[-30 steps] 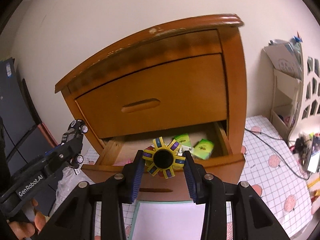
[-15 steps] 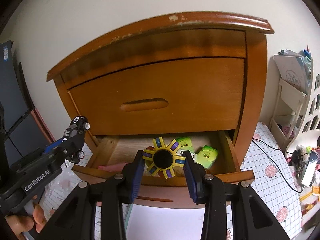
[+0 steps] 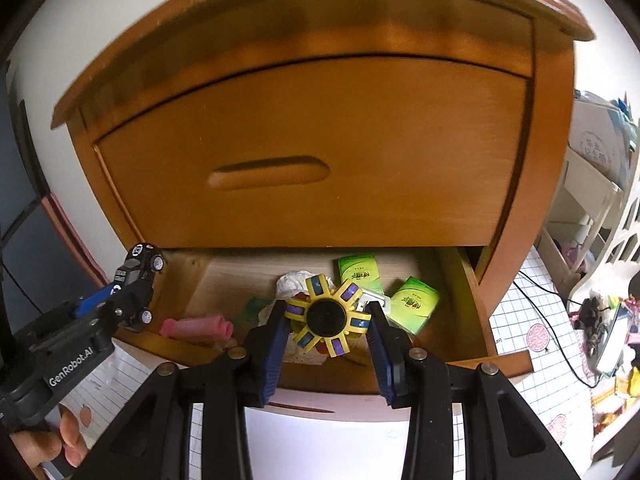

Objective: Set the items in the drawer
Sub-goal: 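Open both tools to drop the car and gear toy into the drawer, then pull both tools back out of the drawer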

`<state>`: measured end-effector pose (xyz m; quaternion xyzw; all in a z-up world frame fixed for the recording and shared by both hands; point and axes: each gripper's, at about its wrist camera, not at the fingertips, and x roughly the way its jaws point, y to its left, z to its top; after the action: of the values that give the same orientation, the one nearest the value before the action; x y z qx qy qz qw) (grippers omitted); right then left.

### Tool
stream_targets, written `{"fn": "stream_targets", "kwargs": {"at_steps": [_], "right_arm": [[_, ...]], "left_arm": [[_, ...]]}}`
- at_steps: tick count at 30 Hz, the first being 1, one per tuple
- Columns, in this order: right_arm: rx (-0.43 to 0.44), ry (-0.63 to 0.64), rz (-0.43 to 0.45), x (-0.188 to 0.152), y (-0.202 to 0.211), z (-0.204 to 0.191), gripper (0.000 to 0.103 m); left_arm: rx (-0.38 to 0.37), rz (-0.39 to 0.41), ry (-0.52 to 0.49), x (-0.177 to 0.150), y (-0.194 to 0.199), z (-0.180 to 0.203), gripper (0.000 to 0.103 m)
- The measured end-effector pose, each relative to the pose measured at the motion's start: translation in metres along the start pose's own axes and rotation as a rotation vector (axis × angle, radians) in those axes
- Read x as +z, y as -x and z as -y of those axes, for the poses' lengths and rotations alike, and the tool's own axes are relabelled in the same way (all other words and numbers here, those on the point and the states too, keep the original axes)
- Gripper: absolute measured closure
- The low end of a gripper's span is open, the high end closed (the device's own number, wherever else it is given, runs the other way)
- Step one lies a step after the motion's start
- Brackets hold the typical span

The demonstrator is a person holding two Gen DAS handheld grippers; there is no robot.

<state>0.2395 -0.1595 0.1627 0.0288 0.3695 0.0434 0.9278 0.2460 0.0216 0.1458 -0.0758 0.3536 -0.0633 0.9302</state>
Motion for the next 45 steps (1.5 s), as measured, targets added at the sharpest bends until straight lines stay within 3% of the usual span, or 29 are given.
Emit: {"fn": "stream_targets", "kwargs": {"at_steps": [6,10,14,17,22,26,29,31,33,38,45], "right_arm": [[-0.014,0.026,-0.026,0.001,-0.015,-0.009,0.062],[-0.002,0.017,-0.032,0.003,-0.021,-0.012,0.060],[-0.004,0.014,-0.032,0.006,-0.023,-0.014,0.045],[-0.005,0.020,-0.031,0.006,-0.024,-0.017,0.043],[-0.006,0.022,-0.033,0.004,-0.024,-0.019,0.031],[-0.007,0.016,-0.036,0.003,-0.024,-0.019,0.015],[-0.011,0.023,-0.038,0.003,-0.023,-0.018,0.012],[-0.017,0.028,-0.036,0.003,-0.022,-0.017,0.010],[-0.021,0.032,-0.035,0.002,-0.021,-0.015,0.001],[-0.032,0.033,-0.030,-0.001,-0.017,-0.013,0.000],[-0.039,0.036,-0.016,0.000,-0.011,-0.010,0.000]], "left_arm": [[0.005,-0.026,0.016,-0.002,-0.012,-0.006,0.069],[0.004,-0.036,0.022,-0.004,-0.014,-0.007,0.055],[0.003,-0.031,0.032,-0.004,-0.012,-0.010,0.051],[0.004,-0.024,0.045,-0.004,-0.009,-0.014,0.043],[0.017,-0.011,0.063,-0.003,-0.003,-0.017,0.028],[0.036,-0.002,0.084,-0.002,0.000,-0.020,0.024],[0.059,0.008,0.085,-0.002,0.002,-0.022,0.015],[0.060,0.020,0.085,-0.003,0.005,-0.023,0.015],[0.062,0.029,0.085,-0.003,0.006,-0.024,0.014],[0.080,0.066,0.084,-0.006,0.011,-0.026,0.000],[0.096,0.078,0.091,-0.009,0.016,-0.026,0.000]]}}
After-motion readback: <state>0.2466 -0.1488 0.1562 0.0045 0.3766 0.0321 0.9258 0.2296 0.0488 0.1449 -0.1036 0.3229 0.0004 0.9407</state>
